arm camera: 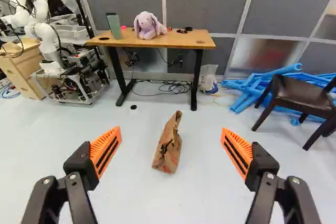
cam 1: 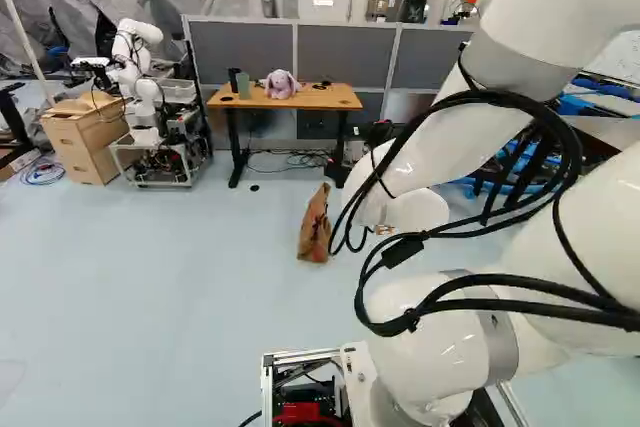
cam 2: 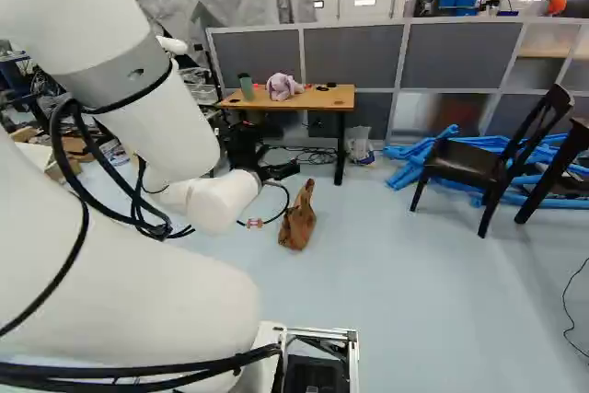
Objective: Pick up the bag on the ground and place it on the table
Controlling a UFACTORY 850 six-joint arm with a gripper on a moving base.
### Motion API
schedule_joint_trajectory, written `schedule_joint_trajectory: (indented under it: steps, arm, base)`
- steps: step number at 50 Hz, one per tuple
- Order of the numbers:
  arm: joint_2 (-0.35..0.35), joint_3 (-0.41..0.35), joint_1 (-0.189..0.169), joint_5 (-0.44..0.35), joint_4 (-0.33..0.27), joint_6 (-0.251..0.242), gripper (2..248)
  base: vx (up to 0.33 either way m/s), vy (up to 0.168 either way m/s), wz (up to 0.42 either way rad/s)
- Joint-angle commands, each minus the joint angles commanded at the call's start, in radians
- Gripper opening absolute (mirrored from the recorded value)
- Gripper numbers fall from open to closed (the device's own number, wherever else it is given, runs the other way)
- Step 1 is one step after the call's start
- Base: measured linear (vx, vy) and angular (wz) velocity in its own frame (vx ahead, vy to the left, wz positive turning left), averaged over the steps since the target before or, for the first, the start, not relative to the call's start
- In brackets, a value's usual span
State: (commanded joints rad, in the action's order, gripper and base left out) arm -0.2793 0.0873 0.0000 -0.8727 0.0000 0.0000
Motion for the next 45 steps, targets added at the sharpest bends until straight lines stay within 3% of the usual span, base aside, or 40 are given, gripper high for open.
schedule_joint_trajectory:
  steps: [45]
  arm:
    - [0.000,0.000,0.000,0.000,0.000,0.000,247]
  base:
    - [0.198,0.006,-0.010]
